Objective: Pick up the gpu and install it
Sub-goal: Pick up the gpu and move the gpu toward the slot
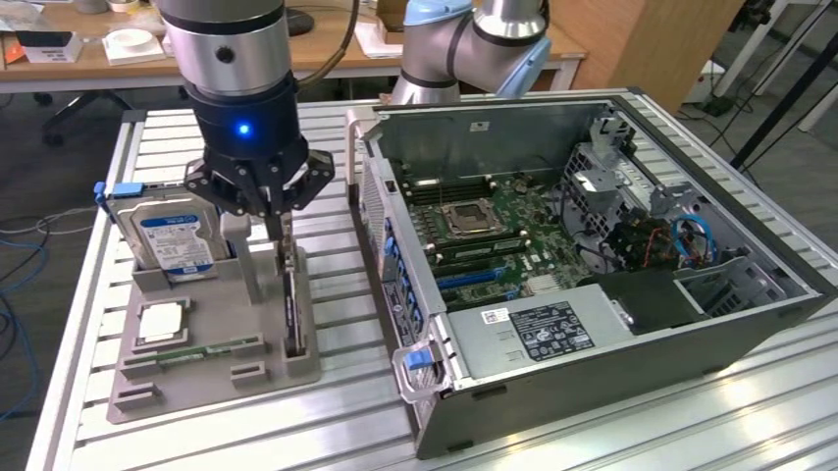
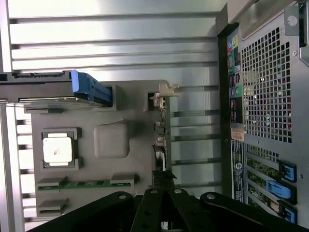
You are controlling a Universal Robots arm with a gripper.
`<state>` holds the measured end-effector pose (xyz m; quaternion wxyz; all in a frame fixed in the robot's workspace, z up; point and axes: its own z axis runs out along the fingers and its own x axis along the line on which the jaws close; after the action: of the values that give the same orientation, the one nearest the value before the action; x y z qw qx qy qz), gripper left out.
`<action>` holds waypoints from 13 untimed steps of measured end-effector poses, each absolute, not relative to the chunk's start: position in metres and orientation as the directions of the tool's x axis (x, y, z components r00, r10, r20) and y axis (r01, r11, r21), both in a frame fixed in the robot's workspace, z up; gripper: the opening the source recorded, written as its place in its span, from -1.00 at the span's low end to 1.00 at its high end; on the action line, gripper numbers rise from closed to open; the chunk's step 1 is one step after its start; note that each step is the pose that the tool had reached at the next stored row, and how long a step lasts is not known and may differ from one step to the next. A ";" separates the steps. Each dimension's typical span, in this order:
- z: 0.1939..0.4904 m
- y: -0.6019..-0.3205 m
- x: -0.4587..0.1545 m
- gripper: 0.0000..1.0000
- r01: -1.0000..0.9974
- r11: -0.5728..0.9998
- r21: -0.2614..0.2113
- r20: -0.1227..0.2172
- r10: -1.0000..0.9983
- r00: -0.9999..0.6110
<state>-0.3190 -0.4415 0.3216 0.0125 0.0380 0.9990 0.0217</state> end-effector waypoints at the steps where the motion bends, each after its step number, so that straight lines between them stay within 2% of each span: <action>1: 0.321 -0.442 -0.319 -0.79 0.075 0.996 0.044 -0.023 0.076 -0.997; 13: 0.310 -0.443 -0.318 -0.79 0.075 0.996 0.043 -0.023 0.076 -0.997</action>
<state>-0.3176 -0.4428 0.3100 0.0126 0.0380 0.9990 0.0212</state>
